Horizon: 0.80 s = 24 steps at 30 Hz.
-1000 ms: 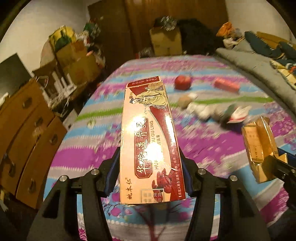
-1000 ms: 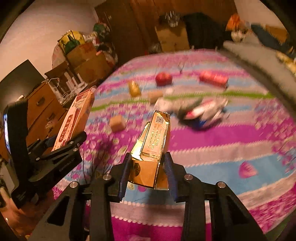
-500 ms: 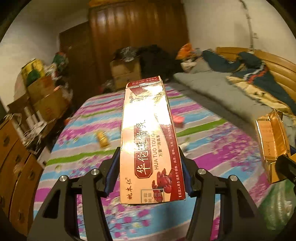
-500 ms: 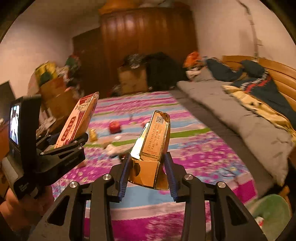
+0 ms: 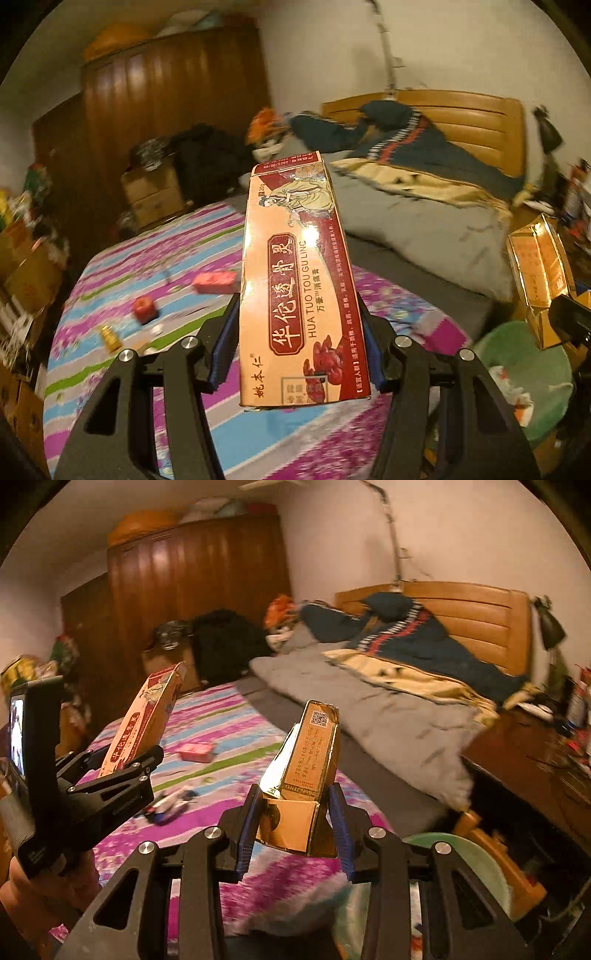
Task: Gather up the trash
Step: 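Carry the tan box and gold box over the green bin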
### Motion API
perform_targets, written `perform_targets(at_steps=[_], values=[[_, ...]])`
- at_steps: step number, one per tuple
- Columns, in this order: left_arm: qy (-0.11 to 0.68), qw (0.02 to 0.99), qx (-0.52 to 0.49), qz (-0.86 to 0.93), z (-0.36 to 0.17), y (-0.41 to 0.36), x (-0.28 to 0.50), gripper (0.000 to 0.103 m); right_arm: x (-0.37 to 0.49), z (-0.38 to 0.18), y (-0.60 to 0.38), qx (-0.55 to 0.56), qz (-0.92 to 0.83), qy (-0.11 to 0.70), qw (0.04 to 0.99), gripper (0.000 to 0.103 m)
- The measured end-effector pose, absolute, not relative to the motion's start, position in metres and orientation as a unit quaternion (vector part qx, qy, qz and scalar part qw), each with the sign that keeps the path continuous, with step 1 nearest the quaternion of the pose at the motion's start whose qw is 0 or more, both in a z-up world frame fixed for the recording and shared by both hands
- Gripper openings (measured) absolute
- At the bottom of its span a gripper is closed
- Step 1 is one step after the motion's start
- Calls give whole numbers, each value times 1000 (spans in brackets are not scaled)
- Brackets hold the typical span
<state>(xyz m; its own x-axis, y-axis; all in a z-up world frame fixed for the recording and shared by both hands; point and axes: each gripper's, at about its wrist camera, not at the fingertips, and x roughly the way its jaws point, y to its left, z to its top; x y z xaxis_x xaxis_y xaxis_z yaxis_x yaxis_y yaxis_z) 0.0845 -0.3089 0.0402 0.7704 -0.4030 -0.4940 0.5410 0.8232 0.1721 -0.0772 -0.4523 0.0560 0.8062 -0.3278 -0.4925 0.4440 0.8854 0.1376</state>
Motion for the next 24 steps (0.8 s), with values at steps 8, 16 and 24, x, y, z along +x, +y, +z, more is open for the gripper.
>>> perform_targets(at_steps=[8,16,24], values=[[213,902,197,-321,28,-371,47,54,-134,47,-506,148,-271,230,923,39],[216,864,249,-381,8,-419,9,54,-185,32,-548,175,-326,238,898,39],[231,825,287,-428,-17,-446,-15,54,-214,5,-573,198,-357,259,875,39]])
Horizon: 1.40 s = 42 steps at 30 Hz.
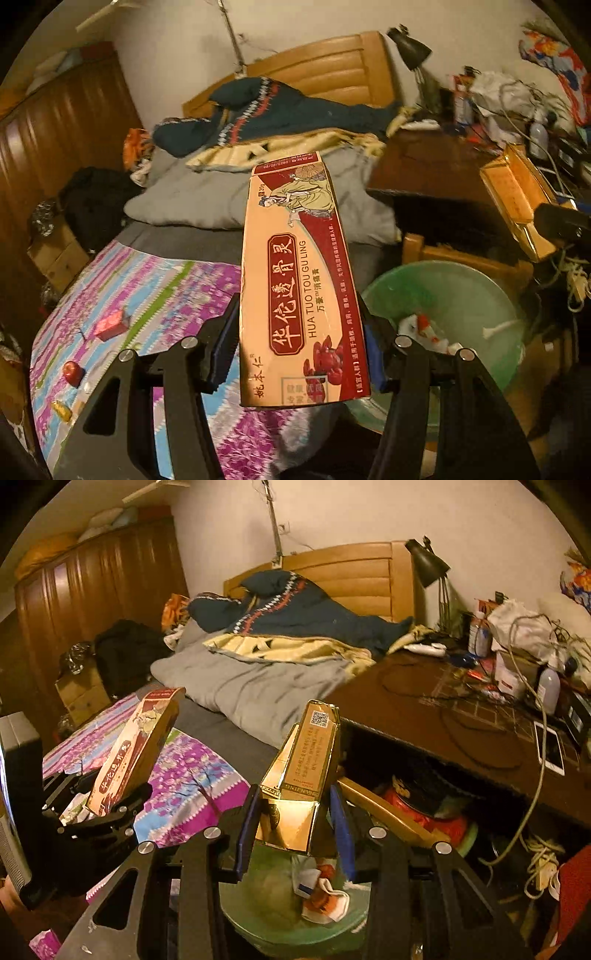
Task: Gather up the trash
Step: 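Carry the tan box and gold box over the green bin, then open both tools to drop the boxes into the bin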
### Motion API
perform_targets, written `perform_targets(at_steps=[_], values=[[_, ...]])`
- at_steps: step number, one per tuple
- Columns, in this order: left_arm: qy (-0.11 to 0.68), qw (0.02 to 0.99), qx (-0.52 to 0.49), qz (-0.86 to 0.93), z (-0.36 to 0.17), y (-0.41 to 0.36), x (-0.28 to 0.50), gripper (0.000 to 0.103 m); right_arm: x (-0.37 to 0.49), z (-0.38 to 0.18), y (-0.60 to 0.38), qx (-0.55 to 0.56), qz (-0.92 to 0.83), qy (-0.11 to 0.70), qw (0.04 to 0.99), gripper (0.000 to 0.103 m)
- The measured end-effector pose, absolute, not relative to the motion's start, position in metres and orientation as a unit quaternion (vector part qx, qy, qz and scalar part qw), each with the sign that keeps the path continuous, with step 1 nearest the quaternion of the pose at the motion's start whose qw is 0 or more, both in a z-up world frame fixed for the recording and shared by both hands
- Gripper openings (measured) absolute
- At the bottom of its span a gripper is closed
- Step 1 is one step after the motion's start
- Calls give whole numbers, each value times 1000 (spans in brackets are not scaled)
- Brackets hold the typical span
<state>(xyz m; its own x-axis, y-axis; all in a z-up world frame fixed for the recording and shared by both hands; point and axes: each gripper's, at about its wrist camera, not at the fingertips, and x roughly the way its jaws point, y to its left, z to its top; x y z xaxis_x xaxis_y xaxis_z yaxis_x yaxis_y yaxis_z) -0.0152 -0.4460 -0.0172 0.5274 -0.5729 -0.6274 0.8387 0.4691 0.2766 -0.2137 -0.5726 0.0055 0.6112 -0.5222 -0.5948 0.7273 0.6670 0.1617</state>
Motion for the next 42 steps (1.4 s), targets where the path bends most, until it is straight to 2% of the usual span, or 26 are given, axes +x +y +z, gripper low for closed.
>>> perform_targets(at_steps=[22,31,33,34,35,42], values=[[292,720,344,-527,-80,-457,-41,54,-229,-49,-573,229,-358,319,847,39],[297,708,353,-534,-84,-476,-41,55,-223,-53,-585,238,-350,325,846,42],[300,701,356,-540,-85,-483,-40,59,-216,-55,-589,240,-330,334,850,50],[304,702,362,-532,-87,-486,-39,75,-214,-57,-592,237,-332,337,848,64],[307,708,363,-522,-88,-488,-36,85,-213,-58,-594,233,-345,336,845,70],[327,724,338,-505,-92,-477,-21,85,-217,-66,-599,236,-355,335,840,68]])
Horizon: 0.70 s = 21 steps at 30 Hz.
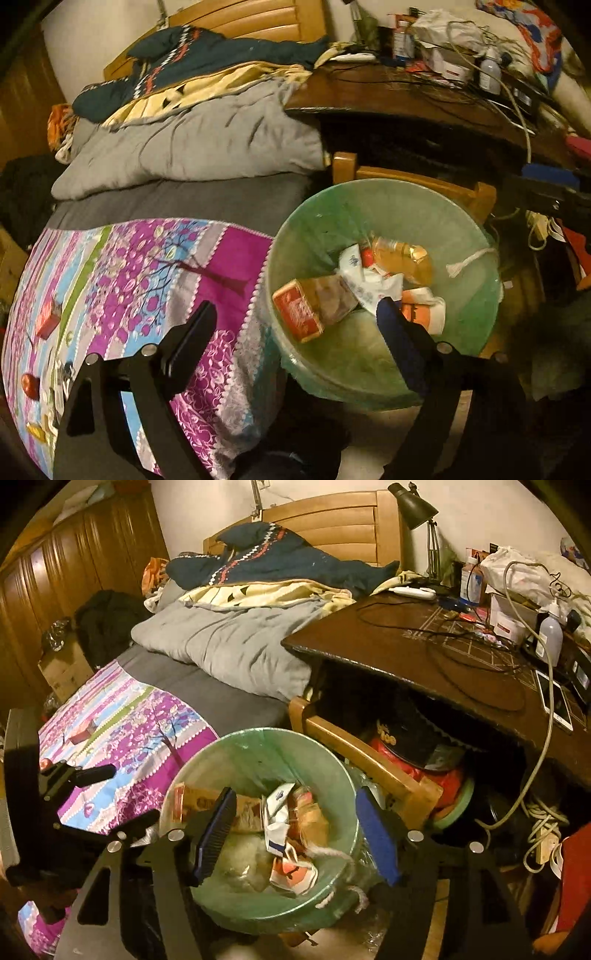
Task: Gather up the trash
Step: 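Open both tools to drop the boxes into the bin, then swing both tools back toward the trash on the bedspread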
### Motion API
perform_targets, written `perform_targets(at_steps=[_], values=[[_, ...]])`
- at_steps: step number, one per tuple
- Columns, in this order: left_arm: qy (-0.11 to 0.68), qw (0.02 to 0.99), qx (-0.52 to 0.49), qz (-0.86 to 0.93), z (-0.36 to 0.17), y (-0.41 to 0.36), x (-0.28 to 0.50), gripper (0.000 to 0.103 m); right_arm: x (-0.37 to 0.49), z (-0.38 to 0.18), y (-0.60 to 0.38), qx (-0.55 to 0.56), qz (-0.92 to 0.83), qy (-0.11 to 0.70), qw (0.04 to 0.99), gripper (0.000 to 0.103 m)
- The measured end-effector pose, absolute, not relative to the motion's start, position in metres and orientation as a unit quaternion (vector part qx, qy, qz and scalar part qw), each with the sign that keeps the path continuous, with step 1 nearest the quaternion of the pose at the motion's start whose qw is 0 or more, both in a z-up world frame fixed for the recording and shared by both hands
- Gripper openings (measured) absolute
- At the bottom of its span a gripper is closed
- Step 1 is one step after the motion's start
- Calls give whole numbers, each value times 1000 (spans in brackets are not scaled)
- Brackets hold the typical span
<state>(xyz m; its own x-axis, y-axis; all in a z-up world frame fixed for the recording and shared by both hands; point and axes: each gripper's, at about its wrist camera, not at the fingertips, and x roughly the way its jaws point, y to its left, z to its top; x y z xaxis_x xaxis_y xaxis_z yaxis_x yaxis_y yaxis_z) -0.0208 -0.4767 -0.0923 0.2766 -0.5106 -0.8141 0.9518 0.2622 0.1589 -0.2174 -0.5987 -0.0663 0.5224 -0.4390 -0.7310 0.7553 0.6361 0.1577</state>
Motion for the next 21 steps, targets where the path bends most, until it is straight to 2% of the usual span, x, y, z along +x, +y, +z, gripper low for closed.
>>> perform_targets(at_steps=[10,21], values=[[319,741,339,-484,-98,-459,-21,85,-207,-73,-589,236,-343,331,847,68],[332,808,270,-404,-86,-415,37,85,-175,-44,-566,212,-320,277,881,68]])
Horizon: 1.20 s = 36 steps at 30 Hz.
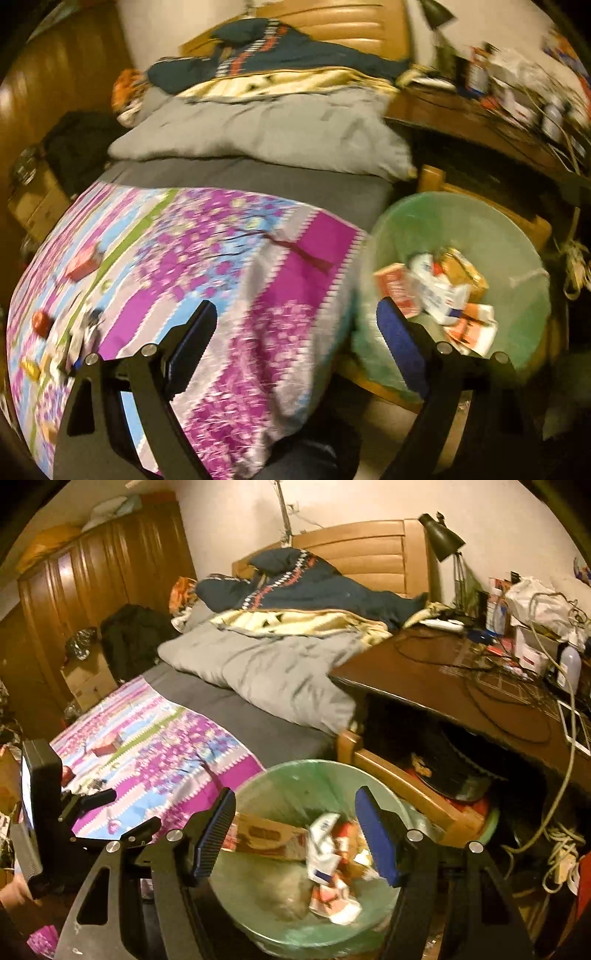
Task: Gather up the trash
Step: 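Swing both tools back toward the trash on the bedspread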
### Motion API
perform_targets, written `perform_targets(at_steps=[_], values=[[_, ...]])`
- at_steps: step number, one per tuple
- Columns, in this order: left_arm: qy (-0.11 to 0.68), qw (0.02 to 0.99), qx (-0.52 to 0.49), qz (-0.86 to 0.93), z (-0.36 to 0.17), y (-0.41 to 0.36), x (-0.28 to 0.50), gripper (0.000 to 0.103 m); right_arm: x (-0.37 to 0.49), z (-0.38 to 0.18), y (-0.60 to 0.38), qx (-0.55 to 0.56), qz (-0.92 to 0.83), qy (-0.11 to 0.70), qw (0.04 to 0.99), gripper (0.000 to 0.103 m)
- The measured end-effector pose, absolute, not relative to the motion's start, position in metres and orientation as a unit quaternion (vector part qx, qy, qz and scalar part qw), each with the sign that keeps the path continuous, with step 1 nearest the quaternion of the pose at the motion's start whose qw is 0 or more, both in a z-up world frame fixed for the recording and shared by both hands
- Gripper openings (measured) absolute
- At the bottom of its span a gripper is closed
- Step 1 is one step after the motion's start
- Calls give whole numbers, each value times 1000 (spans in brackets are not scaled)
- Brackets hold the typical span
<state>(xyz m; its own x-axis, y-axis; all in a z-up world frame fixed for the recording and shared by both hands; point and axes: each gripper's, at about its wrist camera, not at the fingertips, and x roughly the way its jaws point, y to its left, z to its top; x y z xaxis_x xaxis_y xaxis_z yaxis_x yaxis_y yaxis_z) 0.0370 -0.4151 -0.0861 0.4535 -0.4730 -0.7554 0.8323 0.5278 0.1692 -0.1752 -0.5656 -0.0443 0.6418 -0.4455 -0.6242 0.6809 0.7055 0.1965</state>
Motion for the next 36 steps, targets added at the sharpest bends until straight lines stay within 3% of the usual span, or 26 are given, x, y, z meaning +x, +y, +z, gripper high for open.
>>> perform_targets(at_steps=[10,15,23,24,25,26,28,32,36], values=[[355,860,224,-291,-95,-328,119,85,-105,-57,-523,197,-252,316,893,68],[334,877,280,-202,-111,-289,191,85,-77,-75,-497,184,-221,351,891,69],[392,835,360,-139,-164,-288,316,85,-62,-103,-478,193,-197,404,872,69],[402,824,378,-131,-175,-289,323,80,-60,-105,-475,193,-195,409,870,69],[421,811,385,-134,-184,-287,328,43,-59,-107,-472,192,-193,412,869,69],[424,803,400,-126,-191,-283,326,30,-57,-108,-470,190,-190,414,870,69],[381,819,407,-137,-181,-273,306,19,-53,-110,-462,180,-181,421,871,69],[341,836,390,-181,-153,-219,222,17,-38,-116,-449,178,-154,427,873,69],[351,823,410,-177,-161,-158,151,20,-20,-119,-435,183,-125,426,877,69]])
